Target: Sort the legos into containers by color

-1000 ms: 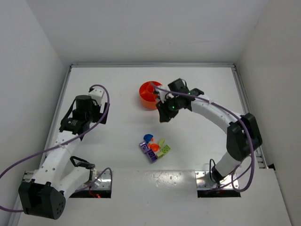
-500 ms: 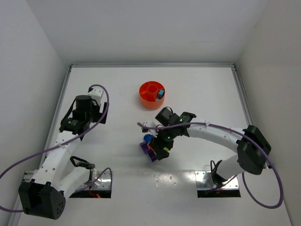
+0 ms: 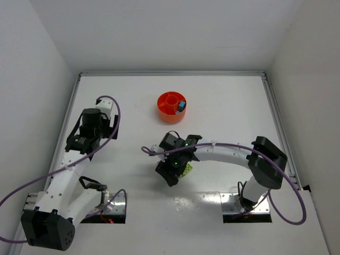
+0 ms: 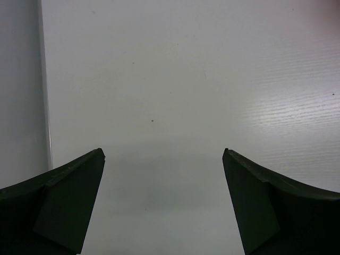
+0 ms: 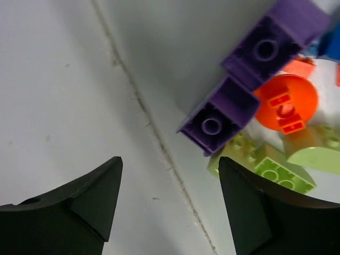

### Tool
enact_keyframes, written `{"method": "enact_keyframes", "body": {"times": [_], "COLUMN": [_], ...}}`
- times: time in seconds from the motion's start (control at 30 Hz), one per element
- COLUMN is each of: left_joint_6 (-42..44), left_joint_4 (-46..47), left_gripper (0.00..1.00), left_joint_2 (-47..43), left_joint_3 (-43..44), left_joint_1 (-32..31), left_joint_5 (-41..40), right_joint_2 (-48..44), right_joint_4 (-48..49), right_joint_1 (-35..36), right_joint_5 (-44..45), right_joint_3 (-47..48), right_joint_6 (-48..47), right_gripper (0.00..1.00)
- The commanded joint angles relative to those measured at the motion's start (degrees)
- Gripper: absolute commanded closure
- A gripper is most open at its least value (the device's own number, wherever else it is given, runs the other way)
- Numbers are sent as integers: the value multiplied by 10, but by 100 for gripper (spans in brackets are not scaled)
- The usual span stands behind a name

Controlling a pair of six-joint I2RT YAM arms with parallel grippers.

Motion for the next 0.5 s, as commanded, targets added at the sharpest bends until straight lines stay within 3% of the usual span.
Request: {"method": "enact_keyframes", "body": {"times": [0.0,0.17,0.47], "left_joint_6": [-11,-11,-11], "left_joint_4": [15,20,20], "left_gripper": [0,0,0], "left_joint_2": [-13,-8,-8], "left_joint_3": [-1,-1,-1], "left_joint_1": [11,11,11], "left_joint_5": [-2,-2,-2], "right_joint_2": [-1,-1,37], "right_joint_4": [33,46,46], "right_joint_1": [9,9,14], "right_joint_5": [87,164,121], "right_joint_3": [34,28,34], "right_joint_6": [72,109,115], "right_gripper": [25,23,23]}}
